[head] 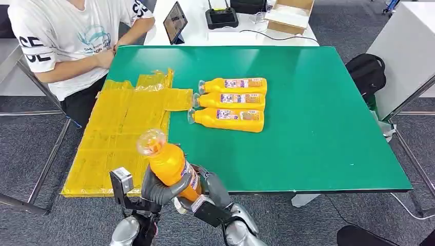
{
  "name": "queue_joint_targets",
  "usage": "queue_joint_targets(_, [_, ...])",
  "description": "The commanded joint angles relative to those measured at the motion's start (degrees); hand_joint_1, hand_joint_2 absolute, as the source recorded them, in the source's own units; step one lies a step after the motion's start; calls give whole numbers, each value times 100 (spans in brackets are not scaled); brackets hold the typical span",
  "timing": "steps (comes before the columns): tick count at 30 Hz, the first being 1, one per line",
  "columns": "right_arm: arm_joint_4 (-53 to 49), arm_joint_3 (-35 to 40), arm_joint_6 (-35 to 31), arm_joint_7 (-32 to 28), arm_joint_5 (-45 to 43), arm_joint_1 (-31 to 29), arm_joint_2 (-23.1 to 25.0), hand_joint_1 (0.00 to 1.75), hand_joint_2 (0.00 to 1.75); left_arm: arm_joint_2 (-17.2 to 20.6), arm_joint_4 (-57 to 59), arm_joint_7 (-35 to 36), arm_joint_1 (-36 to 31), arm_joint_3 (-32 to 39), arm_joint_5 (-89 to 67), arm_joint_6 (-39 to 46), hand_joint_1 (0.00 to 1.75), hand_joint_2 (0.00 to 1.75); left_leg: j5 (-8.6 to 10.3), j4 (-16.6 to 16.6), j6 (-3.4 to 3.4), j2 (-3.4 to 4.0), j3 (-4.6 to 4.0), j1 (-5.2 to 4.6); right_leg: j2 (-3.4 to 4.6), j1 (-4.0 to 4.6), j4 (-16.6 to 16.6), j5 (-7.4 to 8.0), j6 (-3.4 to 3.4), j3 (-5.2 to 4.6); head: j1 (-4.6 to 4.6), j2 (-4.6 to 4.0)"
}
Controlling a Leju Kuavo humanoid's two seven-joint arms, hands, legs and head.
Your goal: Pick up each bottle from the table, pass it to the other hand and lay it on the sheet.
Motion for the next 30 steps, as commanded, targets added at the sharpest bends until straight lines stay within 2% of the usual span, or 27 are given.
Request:
queue_joint_targets(1, [198, 183, 69, 29, -12, 5, -20, 175, 175, 95, 370, 54, -255, -75, 7, -61, 175, 175, -9, -7, 6, -1, 32, 3, -9, 7, -8, -10, -19, 34, 2, 0])
queue_joint_targets(2, [170, 169, 52, 13, -19, 21, -24, 175, 175, 84, 368, 66, -250, -44, 39, -79, 175, 175, -5, -6, 5, -3, 21, 0, -9, 3, -5, -7, -13, 22, 2, 0])
queue_joint_targets(3, [69, 162, -9, -24, -8, 59, -25, 126, 175, 78, 345, 67, -246, -6, 48, -82, 175, 175, -9, -7, 7, -2, 32, 1, -10, 6, -7, -10, -19, 33, 2, 0])
queue_joint_targets(4, [69, 162, -9, -24, -8, 59, -25, 126, 175, 78, 345, 67, -246, -6, 48, -82, 175, 175, -6, -7, 6, -2, 24, 0, -9, 3, -6, -8, -15, 26, 2, 0])
queue_joint_targets(5, [-98, 163, -37, -8, -18, 101, -26, 0, 175, 75, 304, 77, -251, 71, 16, 11, 175, 175, -5, -5, 5, -2, 18, 0, -7, 3, -5, -6, -12, 19, 2, 0])
queue_joint_targets(6, [-146, 176, -15, -1, -19, 101, -32, 0, 0, 77, 295, 78, -263, 103, 18, 36, 175, 175, -11, -6, 7, 0, 32, 1, -9, 6, -6, -12, -19, 34, 4, 0])
queue_joint_targets(10, [-216, 186, 23, 53, -24, 98, -36, 0, 0, 104, 280, 75, -289, 129, 18, 29, 175, 175, -5, -5, 5, 2, 19, -1, -4, 3, -4, -5, -14, 19, 2, 0])
queue_joint_targets(12, [-611, 216, 335, -49, -254, 201, -107, 0, 0, 81, 307, 58, -372, 241, -8, 173, 175, 175, -6, -5, 5, 2, 20, 1, -4, 5, -5, -5, -14, 20, 2, 0])
queue_joint_targets(15, [-1501, 260, 966, -124, -760, 323, -265, 0, 0, 138, 383, 9, -744, 545, -71, 521, 175, 175, -8, 0, 7, -7, 22, 1, -15, 5, 1, -11, -20, 24, 2, 0])
queue_joint_targets(17, [-1938, 277, 1078, -39, -813, 344, -375, 0, 0, 212, 511, -7, -1155, 838, -241, 951, 175, 175, -5, 3, 7, -7, 15, 1, -15, 6, 4, -9, -20, 18, 0, 0])
queue_joint_targets(20, [-2022, 261, 1100, 26, -828, 350, -403, 0, 0, 254, 583, 13, -1312, 928, -208, 917, 175, 175, 2, -3, 5, -10, 14, 1, -17, 5, -1, -4, -17, 18, 2, 0])
queue_joint_targets(22, [-1925, 210, 958, 50, -785, 296, -360, 0, 0, 282, 695, -41, -1580, 1160, -447, 1411, 175, 175, 2, -5, 0, 2, 22, 4, -5, 8, -5, 1, -20, 21, 0, 0])
queue_joint_targets(24, [-1861, 133, 613, -27, -705, 251, -289, 0, 0, 426, 922, -272, -1995, 1342, -1246, 2396, 175, 175, 7, -5, -1, -10, 20, 3, -18, 7, -4, 5, -29, 21, 0, 0])
queue_joint_targets(26, [-1851, 162, 590, -24, -711, 214, -277, 0, 0, 471, 1006, -260, -2146, 1477, -1239, 2340, 175, 175, 8, -1, -2, -2, 18, 4, -9, 8, 1, 5, -30, 18, 2, 0])
queue_joint_targets(27, [-1937, 60, 70, -119, -564, 267, -206, 0, 0, 531, 1182, -210, -2299, 1535, -1786, 2870, 175, 175, 11, -2, -4, 3, 12, 4, -3, 8, 1, 10, -27, 10, 0, 0])
queue_joint_targets(28, [-2005, 47, -121, -175, -573, 281, -168, 0, 0, 630, 1430, -249, -2485, 1572, -2452, 3549, 175, 175, 8, -3, -3, 5, 23, 5, -2, 10, 1, 8, -34, 19, 0, 0])
queue_joint_targets(29, [-2175, -9, -572, -351, -540, 333, -82, 0, 0, 740, 1788, -132, -2733, 1668, -2703, 3642, 175, 175, 13, -3, -6, -3, 11, 3, -7, 6, 4, 10, -26, 9, 0, 0])
queue_joint_targets(30, [-2282, 59, -651, -336, -592, 338, -96, 0, 0, 841, 2072, -93, -2905, 1651, -3257, 3973, 175, 175, 10, -4, -4, -3, 24, 5, -10, 9, 3, 6, -35, 22, 0, 0])
